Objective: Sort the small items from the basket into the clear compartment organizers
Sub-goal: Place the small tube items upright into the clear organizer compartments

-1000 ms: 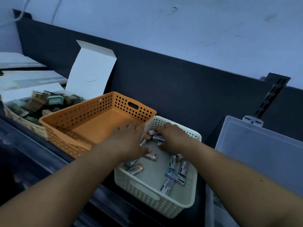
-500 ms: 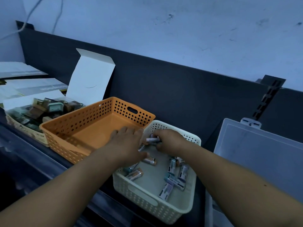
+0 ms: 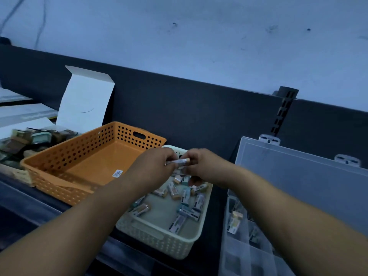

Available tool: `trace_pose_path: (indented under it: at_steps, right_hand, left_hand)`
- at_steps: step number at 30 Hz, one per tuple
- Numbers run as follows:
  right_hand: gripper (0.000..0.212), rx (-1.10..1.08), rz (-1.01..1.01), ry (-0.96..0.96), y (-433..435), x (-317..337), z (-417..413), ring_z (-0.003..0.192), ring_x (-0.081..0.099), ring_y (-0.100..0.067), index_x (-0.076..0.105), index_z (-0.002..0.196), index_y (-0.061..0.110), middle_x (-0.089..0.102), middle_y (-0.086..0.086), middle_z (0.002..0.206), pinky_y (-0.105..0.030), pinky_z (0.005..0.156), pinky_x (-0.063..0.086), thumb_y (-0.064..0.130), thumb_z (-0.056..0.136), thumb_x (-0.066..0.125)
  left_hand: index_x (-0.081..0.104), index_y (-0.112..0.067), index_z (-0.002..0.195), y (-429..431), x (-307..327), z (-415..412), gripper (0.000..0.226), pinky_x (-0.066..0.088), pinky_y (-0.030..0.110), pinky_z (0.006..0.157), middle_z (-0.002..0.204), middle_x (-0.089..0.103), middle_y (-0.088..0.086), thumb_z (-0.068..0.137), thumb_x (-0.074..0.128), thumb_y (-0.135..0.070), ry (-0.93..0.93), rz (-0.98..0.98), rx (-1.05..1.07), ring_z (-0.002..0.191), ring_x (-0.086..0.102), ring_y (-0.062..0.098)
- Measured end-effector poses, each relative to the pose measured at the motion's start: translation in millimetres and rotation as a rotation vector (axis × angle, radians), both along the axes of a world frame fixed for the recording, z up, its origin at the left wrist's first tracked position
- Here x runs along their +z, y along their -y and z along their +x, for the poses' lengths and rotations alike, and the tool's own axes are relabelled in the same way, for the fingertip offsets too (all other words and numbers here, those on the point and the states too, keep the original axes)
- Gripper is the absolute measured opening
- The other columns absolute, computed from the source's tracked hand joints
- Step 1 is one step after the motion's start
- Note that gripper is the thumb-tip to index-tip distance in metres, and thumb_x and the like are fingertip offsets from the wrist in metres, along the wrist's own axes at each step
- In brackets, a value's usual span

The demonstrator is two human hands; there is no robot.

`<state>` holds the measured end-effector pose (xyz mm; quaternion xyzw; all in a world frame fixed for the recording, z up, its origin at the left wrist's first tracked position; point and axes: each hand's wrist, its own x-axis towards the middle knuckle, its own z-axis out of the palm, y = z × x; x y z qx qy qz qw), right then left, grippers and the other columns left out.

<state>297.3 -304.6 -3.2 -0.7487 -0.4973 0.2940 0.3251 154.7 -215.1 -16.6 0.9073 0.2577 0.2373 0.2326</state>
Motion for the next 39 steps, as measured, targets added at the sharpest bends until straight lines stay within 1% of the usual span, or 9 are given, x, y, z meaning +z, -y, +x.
trace_pose_path:
  at_steps: [4, 7, 12, 19, 23, 27, 31, 35, 39]
  right_hand:
    - [0.013, -0.086, 0.077, -0.146, 31.7, 7.1, 8.5, 0.069, 0.064, -0.015, 0.063, 0.098, 0.006, 0.062, -0.008, 0.080, -0.034, 0.076, 0.059, -0.001, 0.088, 0.063]
    - [0.017, -0.115, 0.140, -0.266, 58.9, 15.0, 13.6, 0.066, 0.063, -0.011, 0.063, 0.103, 0.003, 0.063, -0.005, 0.076, -0.021, 0.064, 0.056, -0.006, 0.091, 0.055]
    - [0.015, -0.150, 0.246, -0.353, 105.7, 24.8, 22.3, 0.061, 0.063, -0.012, 0.059, 0.094, 0.009, 0.066, -0.009, 0.077, -0.023, 0.059, 0.052, -0.005, 0.088, 0.060]
    - [0.008, -0.238, 0.299, -0.269, 161.0, 25.2, 34.5, 0.064, 0.063, -0.017, 0.060, 0.094, 0.007, 0.064, -0.010, 0.072, -0.030, 0.067, 0.055, 0.001, 0.089, 0.061]
    - [0.009, -0.255, 0.199, -0.005, 180.2, 18.0, 28.1, 0.067, 0.063, -0.019, 0.063, 0.091, 0.011, 0.071, -0.008, 0.074, -0.037, 0.070, 0.054, 0.007, 0.086, 0.069]
    - [0.011, -0.259, 0.129, 0.228, 188.5, 2.7, 13.4, 0.070, 0.067, -0.018, 0.065, 0.078, 0.021, 0.073, 0.000, 0.074, -0.040, 0.072, 0.055, 0.016, 0.085, 0.071]
    - [0.012, -0.275, 0.084, 0.331, 193.1, -15.7, -0.7, 0.075, 0.067, -0.013, 0.063, 0.076, 0.026, 0.070, 0.003, 0.077, -0.037, 0.076, 0.056, 0.020, 0.082, 0.072]
    - [0.006, -0.264, 0.058, 0.436, 193.6, -30.4, -11.8, 0.083, 0.062, -0.010, 0.067, 0.088, 0.024, 0.068, 0.006, 0.087, -0.031, 0.079, 0.050, 0.023, 0.082, 0.069]
    - [0.009, -0.293, 0.037, 0.502, 192.9, -44.2, -14.8, 0.086, 0.055, -0.008, 0.066, 0.091, 0.027, 0.064, 0.010, 0.091, -0.025, 0.076, 0.045, 0.027, 0.083, 0.068]
  left_hand:
    - [0.065, -0.020, 0.085, 14.8, 4.4, 10.2, 0.012, 0.042, 0.030, 0.061, 0.079, 0.062, 0.004, 0.092, 0.058, -0.025, 0.061, -0.242, -0.058, 0.065, 0.051, 0.013]
    - [0.067, -0.015, 0.085, 30.2, 10.8, 20.7, 0.010, 0.048, 0.038, 0.072, 0.087, 0.068, 0.014, 0.090, 0.059, -0.019, 0.065, -0.483, -0.137, 0.076, 0.058, 0.022]
    - [0.067, -0.021, 0.101, 59.5, 23.4, 35.9, 0.023, 0.045, 0.023, 0.057, 0.074, 0.069, 0.001, 0.089, 0.056, -0.004, 0.043, -0.695, -0.327, 0.062, 0.059, 0.008]
    - [0.056, -0.014, 0.093, 95.3, 29.2, 48.5, 0.020, 0.047, 0.029, 0.056, 0.069, 0.063, 0.000, 0.084, 0.058, 0.004, 0.059, -0.639, -0.361, 0.057, 0.059, 0.011]
    - [0.058, -0.013, 0.098, 113.6, 27.5, 45.5, 0.021, 0.054, 0.028, 0.057, 0.076, 0.064, 0.004, 0.084, 0.062, 0.002, 0.005, -0.519, -0.389, 0.060, 0.062, 0.010]
    - [0.061, -0.015, 0.086, 118.1, 21.7, 37.2, 0.011, 0.054, 0.044, 0.069, 0.077, 0.070, 0.006, 0.082, 0.070, -0.008, -0.025, -0.383, -0.399, 0.070, 0.065, 0.023]
    - [0.062, -0.021, 0.080, 120.7, 6.7, 31.9, 0.013, 0.053, 0.030, 0.066, 0.073, 0.070, -0.007, 0.082, 0.072, -0.013, -0.100, -0.300, -0.428, 0.066, 0.065, 0.001]
    - [0.062, -0.033, 0.084, 126.2, -11.2, 32.2, 0.017, 0.056, 0.026, 0.076, 0.081, 0.068, -0.012, 0.083, 0.069, -0.017, -0.223, -0.161, -0.448, 0.077, 0.065, -0.002]
    - [0.063, -0.035, 0.083, 128.5, -19.8, 33.7, 0.018, 0.050, 0.018, 0.068, 0.084, 0.063, -0.013, 0.083, 0.067, -0.017, -0.277, -0.013, -0.491, 0.077, 0.060, 0.000]
